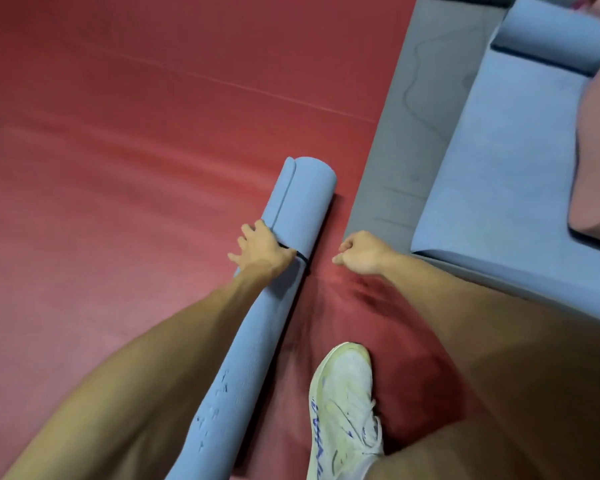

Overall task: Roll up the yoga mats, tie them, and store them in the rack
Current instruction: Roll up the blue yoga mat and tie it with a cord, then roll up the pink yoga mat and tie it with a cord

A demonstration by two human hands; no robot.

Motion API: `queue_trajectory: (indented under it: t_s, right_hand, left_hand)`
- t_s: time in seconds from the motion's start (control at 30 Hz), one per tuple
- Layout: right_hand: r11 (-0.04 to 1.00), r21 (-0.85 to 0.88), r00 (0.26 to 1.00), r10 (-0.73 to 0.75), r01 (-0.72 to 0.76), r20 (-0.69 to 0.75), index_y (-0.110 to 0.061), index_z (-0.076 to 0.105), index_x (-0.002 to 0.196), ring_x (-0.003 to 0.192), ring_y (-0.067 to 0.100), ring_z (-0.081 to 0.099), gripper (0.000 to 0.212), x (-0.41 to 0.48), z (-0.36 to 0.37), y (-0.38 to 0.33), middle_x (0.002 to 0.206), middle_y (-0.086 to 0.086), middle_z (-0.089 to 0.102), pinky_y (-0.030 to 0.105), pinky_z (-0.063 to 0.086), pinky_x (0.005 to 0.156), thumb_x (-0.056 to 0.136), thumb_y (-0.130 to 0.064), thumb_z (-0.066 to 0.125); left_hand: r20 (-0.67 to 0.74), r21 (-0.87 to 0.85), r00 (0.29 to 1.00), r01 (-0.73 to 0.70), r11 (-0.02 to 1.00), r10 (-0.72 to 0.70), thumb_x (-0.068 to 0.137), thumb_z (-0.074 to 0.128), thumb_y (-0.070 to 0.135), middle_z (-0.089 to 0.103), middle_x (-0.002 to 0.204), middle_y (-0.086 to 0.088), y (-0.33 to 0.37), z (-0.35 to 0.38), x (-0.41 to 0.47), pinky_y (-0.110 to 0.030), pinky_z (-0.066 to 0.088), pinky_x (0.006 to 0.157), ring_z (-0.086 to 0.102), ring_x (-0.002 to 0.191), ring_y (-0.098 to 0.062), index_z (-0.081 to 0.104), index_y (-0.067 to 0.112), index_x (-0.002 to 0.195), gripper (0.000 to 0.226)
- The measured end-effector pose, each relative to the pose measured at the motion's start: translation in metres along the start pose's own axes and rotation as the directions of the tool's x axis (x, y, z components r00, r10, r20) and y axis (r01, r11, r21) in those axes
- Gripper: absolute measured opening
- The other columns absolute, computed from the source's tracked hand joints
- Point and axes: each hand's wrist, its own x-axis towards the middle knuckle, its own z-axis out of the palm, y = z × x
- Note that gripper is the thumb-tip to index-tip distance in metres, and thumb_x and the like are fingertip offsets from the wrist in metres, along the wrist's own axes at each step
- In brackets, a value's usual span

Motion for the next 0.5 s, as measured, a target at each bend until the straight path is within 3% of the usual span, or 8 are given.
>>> queue_trajectory:
  t_s: [0.1,0.2,0.33,0.5]
  right_hand:
    - [0.976,-0.196,0.996,-0.087,0.092,0.032,-0.012,0.066,0.107,0.113,0.028,0.058,0.021,-0.019,-0.041,-0.001,0.113,0.010,0.064,0.029,0.046,0.088,0.091,-0.024,0.059]
    - [0.951,-0.231,0.979,-0.198,0.205,0.055,-0.015,0.065,0.118,0.116,0.022,0.057,0.027,-0.050,-0.091,0.003,0.124,0.003,0.064,0.031,0.043,0.100,0.094,-0.024,0.058]
    - [0.961,-0.218,0.979,-0.189,0.170,-0.071,-0.015,0.065,0.119,0.115,0.017,0.056,0.027,-0.095,-0.149,0.039,0.124,0.000,0.063,0.026,0.041,0.098,0.095,-0.025,0.055]
    - [0.990,-0.091,0.958,-0.128,0.108,-0.255,-0.013,0.065,0.119,0.114,0.017,0.057,0.026,-0.161,-0.193,0.115,0.124,0.000,0.064,0.024,0.040,0.096,0.097,-0.020,0.053]
  left_hand:
    - [-0.009,-0.123,0.993,-0.116,0.986,0.116,0.080,0.068,0.033,0.034,0.138,-0.012,0.040,-0.018,-0.012,-0.050,0.032,0.107,0.039,0.128,-0.033,0.031,0.011,0.141,0.074]
    - [0.049,-0.332,0.963,-0.235,0.914,0.266,0.084,0.065,0.025,0.043,0.138,-0.023,0.090,-0.040,-0.033,-0.046,0.040,0.103,0.046,0.125,-0.037,0.020,0.003,0.146,0.080]
    - [0.104,-0.324,0.904,-0.363,0.874,0.414,0.085,0.062,0.024,0.055,0.127,-0.020,0.154,-0.062,-0.077,-0.040,0.045,0.096,0.054,0.116,-0.034,0.031,0.002,0.137,0.064]
    - [0.236,-0.237,0.795,-0.510,0.827,0.559,0.086,0.063,0.028,0.047,0.138,-0.011,0.219,-0.070,-0.143,-0.034,0.040,0.101,0.048,0.124,-0.027,0.036,0.005,0.139,0.064]
